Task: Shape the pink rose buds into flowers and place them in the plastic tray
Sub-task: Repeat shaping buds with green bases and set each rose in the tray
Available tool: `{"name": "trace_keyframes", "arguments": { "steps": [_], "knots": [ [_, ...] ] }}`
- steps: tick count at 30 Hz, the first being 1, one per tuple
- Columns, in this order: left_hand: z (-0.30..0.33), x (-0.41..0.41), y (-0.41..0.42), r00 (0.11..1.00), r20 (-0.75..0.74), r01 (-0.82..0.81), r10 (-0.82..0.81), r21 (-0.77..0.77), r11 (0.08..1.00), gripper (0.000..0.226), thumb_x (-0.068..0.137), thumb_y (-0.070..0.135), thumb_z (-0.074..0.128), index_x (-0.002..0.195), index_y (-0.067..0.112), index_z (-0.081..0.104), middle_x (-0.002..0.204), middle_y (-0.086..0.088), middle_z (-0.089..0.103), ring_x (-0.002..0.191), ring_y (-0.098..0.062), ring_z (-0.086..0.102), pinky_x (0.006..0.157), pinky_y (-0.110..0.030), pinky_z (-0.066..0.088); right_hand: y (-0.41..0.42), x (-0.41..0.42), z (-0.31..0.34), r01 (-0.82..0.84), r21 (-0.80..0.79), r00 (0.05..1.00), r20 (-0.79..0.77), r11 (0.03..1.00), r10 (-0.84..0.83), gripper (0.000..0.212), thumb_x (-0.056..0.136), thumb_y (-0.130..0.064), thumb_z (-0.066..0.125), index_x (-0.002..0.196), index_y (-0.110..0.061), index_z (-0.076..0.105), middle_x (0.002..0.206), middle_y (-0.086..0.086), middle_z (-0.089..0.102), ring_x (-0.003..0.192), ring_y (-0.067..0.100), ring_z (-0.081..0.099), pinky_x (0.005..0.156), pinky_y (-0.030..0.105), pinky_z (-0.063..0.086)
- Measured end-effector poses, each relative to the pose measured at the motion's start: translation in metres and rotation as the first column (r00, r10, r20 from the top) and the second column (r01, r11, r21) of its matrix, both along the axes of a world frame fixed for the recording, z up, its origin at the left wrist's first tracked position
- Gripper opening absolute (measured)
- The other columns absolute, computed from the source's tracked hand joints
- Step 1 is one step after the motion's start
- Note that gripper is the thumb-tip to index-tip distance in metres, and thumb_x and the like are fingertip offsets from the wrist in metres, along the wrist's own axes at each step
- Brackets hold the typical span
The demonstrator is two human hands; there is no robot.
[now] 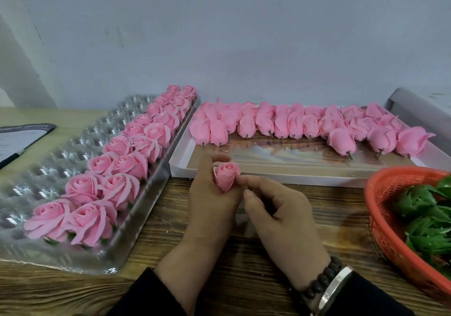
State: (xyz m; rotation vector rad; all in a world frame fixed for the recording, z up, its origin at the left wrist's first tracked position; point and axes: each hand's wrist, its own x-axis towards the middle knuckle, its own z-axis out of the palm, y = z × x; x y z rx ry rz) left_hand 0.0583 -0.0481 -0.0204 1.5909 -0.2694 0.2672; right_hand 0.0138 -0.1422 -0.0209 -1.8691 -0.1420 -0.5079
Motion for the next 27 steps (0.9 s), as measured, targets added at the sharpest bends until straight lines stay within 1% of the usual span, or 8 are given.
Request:
{"name": "trace_keyframes", "arguments": {
  "steps": [7,10,13,16,19,22,24,27],
  "knots": [
    [0.001,-0.001,-0.001,1.000,-0.011,-0.029,0.029,0.004,1.000,0.052,0.057,0.010,0.062,0.106,0.024,0.049,0.069,-0.006,0.053,0.061,-0.017,0.049,0.060,-0.036,0.043,-0.001,0.001,-0.001,0.005,0.019,1.000,0.017,1.000,-0.005,0.027,0.076,-0.022,0.051,0.091,-0.029,0.073,0.067,-0.013,0.068,0.066,-0.003,0.061,0.061,0.002,0.041],
    [0.001,-0.002,-0.002,0.999,0.008,-0.036,0.036,-0.003,0.999,0.052,0.056,0.009,0.062,0.103,0.026,0.049,0.068,-0.002,0.051,0.060,-0.014,0.046,0.059,-0.034,0.041,-0.002,0.001,-0.002,0.008,-0.003,1.000,0.017,1.000,-0.008,0.028,0.079,-0.020,0.052,0.096,-0.024,0.074,0.071,-0.012,0.070,0.069,-0.003,0.062,0.062,0.002,0.042],
    [0.000,-0.001,-0.003,0.999,0.011,-0.036,0.036,-0.007,0.999,0.053,0.057,0.007,0.061,0.105,0.026,0.049,0.068,-0.001,0.051,0.059,-0.013,0.045,0.059,-0.033,0.042,-0.002,0.001,-0.002,0.007,-0.051,1.000,0.003,0.999,-0.007,0.028,0.084,-0.017,0.055,0.105,-0.024,0.071,0.079,-0.005,0.072,0.073,0.008,0.064,0.065,0.012,0.048],
    [-0.001,-0.002,-0.003,1.000,-0.006,0.001,-0.001,0.015,1.000,0.057,0.058,0.009,0.063,0.111,0.022,0.049,0.070,-0.006,0.054,0.061,-0.015,0.049,0.061,-0.036,0.045,-0.001,0.001,-0.001,-0.002,-0.022,1.000,0.012,1.000,0.002,0.038,0.077,-0.023,0.049,0.110,-0.025,0.069,0.072,-0.006,0.068,0.066,0.010,0.061,0.064,0.013,0.048],
    [0.000,-0.003,-0.004,0.998,-0.032,0.052,-0.052,-0.015,0.999,0.057,0.059,0.009,0.065,0.111,0.022,0.049,0.075,-0.006,0.057,0.064,-0.015,0.053,0.063,-0.036,0.048,-0.001,0.002,-0.001,-0.036,0.011,0.999,0.030,0.999,0.035,0.037,0.082,-0.014,0.054,0.112,-0.032,0.063,0.071,-0.003,0.068,0.066,0.013,0.061,0.067,0.019,0.050],
    [-0.001,-0.003,-0.004,0.996,-0.037,0.080,-0.082,-0.042,0.996,0.051,0.062,0.006,0.068,0.106,0.025,0.050,0.080,-0.005,0.060,0.068,-0.012,0.055,0.064,-0.028,0.049,-0.004,0.003,-0.003,-0.020,-0.005,0.999,0.044,1.000,0.021,0.051,0.083,0.000,0.058,0.114,-0.040,0.053,0.061,-0.010,0.056,0.057,0.005,0.054,0.063,0.011,0.044],
    [-0.001,-0.001,-0.003,0.997,-0.043,0.062,-0.065,-0.077,0.995,0.042,0.072,-0.004,0.070,0.104,0.018,0.054,0.081,-0.010,0.059,0.070,-0.012,0.055,0.064,-0.022,0.049,-0.007,0.004,-0.004,0.076,0.020,0.995,0.070,0.997,-0.078,0.047,0.081,0.002,0.059,0.105,-0.038,0.053,0.063,-0.011,0.053,0.058,0.003,0.050,0.060,0.007,0.039],
    [0.000,-0.002,-0.002,0.981,-0.175,0.033,-0.081,-0.260,0.965,0.022,0.075,-0.006,0.067,0.091,0.008,0.061,0.080,-0.013,0.063,0.072,-0.018,0.058,0.067,-0.027,0.051,-0.010,0.010,-0.004,0.149,0.129,0.989,-0.035,0.980,-0.146,0.036,0.075,0.003,0.063,0.087,-0.028,0.049,0.071,-0.008,0.055,0.061,0.002,0.052,0.058,0.010,0.040]
  ]
}}
